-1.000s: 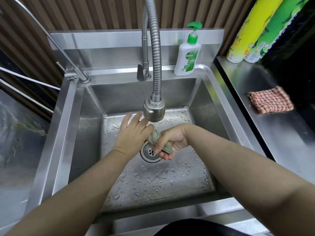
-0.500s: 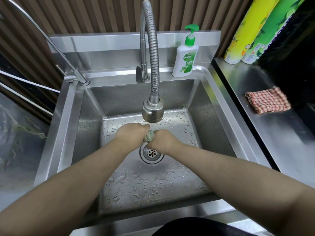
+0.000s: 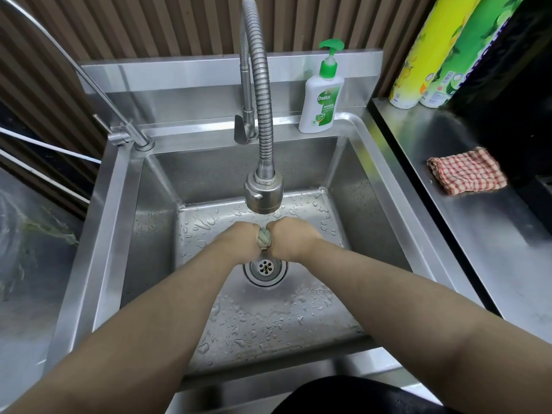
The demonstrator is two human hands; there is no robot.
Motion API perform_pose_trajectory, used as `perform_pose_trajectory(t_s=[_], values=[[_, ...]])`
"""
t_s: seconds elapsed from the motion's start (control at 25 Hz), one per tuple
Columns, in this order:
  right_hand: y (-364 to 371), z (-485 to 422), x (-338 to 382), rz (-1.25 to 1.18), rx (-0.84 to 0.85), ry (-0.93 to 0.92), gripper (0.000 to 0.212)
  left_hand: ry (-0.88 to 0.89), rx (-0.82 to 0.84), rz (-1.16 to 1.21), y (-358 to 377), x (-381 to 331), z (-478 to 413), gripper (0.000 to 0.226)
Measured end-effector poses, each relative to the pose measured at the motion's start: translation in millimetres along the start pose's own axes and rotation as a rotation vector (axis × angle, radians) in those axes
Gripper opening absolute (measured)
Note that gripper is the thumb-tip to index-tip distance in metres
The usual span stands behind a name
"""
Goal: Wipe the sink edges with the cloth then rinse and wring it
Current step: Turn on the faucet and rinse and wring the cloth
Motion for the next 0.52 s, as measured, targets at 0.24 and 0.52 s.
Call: perform_pose_trajectory(t_s=[0.24,0.52], values=[[2.2,-0.5,-3.9,0.034,-0.003,-0.041,0.019,-0.029,0.027,0.139,1.6,-1.7,2.6,0.017],[-0.8,4.7,-3.4,0.047,-0.001,-0.044,0.021,-0.048,0.046,0.211,0.5,-4.2,7.5,0.022]])
Point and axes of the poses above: each hand's wrist, its own z-axis away from the middle knuckle, its own y-axis out of the palm, x = y × z, the point moved 4 cm from there along -z, towards the middle knuckle, and after that the axes turned 9 degrees about -z, right-handed, at the moved point
